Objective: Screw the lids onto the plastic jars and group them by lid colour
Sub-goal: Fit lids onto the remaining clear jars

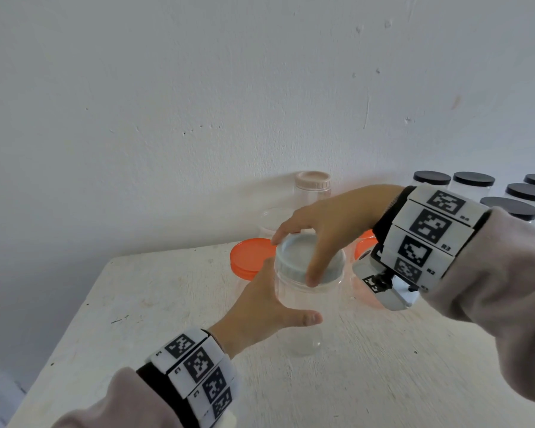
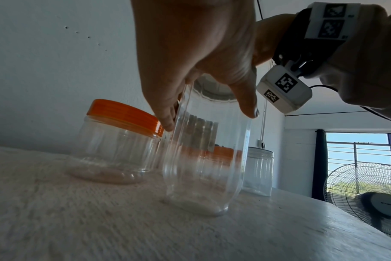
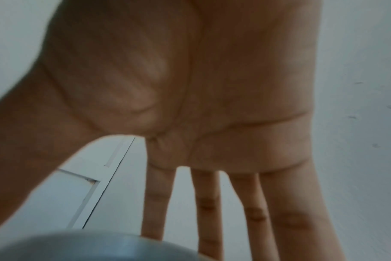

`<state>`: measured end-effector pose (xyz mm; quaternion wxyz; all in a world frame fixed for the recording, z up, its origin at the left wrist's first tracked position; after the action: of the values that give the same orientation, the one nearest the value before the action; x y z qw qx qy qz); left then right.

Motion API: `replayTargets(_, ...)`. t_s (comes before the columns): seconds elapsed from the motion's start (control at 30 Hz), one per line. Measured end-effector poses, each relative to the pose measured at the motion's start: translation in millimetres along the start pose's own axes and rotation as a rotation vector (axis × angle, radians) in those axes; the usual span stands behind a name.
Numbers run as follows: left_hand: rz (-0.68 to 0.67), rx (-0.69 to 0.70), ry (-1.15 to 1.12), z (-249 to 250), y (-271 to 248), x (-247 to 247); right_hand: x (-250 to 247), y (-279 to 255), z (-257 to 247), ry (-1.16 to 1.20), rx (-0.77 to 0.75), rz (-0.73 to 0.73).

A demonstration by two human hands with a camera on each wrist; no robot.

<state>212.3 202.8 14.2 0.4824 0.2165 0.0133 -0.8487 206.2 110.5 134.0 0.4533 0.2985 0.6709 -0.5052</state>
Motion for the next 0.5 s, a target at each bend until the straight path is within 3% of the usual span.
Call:
replayTargets(0.23, -0.007, -0.002, -0.014, 1.2, -1.9, 0.6, 0.9, 3.6, 6.9, -0.004, 0.126, 0.064)
replayTargets(0.4, 0.007, -0.014, -0.002, -1.0, -0.1, -0.7, -0.7, -1.8, 1.0, 0.033, 0.015, -0.029)
replayTargets(0.5, 0.012, -0.011, 0.014, -0.1, -0.7, -0.5, -2.7, -2.1, -0.5, 0.021, 0.0, -0.001)
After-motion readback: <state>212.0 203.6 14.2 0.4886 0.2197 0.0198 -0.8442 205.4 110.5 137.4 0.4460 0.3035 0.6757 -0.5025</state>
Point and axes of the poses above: each hand's wrist, its own y-axis towards the middle knuckle, its own x-axis out of the palm, z = x × y, the point moved 7 cm from there along y, towards the middle knuckle, and after that the axes turned 1 degree about x, right-handed, at the moved point
